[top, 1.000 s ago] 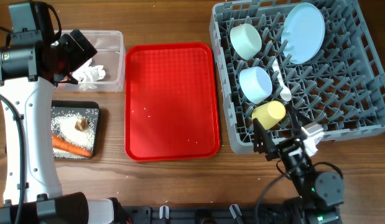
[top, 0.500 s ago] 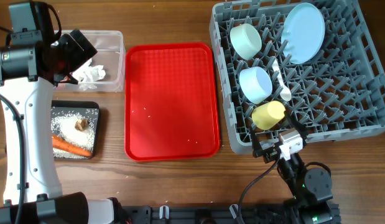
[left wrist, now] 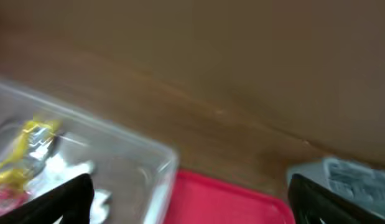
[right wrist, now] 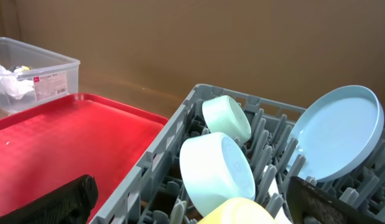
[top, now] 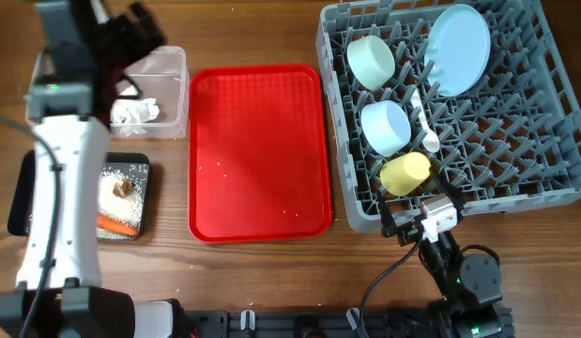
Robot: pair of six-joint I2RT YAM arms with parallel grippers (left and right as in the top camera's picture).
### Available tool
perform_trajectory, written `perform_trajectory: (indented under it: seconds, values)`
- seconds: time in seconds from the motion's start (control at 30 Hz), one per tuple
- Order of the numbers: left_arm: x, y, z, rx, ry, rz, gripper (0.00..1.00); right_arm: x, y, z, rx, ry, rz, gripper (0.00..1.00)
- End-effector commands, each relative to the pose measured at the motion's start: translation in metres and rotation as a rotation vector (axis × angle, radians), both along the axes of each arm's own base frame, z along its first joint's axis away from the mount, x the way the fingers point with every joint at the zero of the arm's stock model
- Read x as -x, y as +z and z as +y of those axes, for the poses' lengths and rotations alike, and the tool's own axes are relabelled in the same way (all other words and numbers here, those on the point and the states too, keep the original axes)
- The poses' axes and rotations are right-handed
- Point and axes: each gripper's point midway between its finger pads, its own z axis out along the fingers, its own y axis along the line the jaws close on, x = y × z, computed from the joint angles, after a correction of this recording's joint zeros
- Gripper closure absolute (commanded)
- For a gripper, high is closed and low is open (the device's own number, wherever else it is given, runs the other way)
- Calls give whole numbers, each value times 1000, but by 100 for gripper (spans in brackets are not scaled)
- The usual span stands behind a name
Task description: Sort waste into correct bins and load items into the dishwasher rack
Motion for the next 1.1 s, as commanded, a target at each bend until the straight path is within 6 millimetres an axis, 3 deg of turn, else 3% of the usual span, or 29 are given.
perform_trajectory:
  seconds: [0.0, 0.03, 0.1, 0.27, 0.4, 0.6, 0.77, 1.07]
  values:
    - [18, -55, -32, -78, -151, 15, 0, -1, 1, -3, 0, -18, -8, 0]
    - [33, -74, -32, -74, -150, -6, 0, -1, 1, -3, 0, -18, -8, 0]
    - [61, -94, -30, -77, -145, -64, 0, -1, 1, -3, 0, -18, -8, 0]
    - [171, -131, -11, -90, -81, -242, 0, -1, 1, -3, 0, -18, -8, 0]
    - [210, -141, -1, -106, -29, -376, 0, -1, 1, -3, 0, -18, -8, 0]
    - [224, -162, 1, -111, -14, -363, 0, -1, 1, -3, 0, -18, -8, 0]
    - [227, -137, 4, -151, -1, -476, 0, -1, 1, -3, 0, -18, -8, 0]
    - [227, -139, -2, -145, -24, -470, 0, -1, 1, -3, 0, -18, -8, 0]
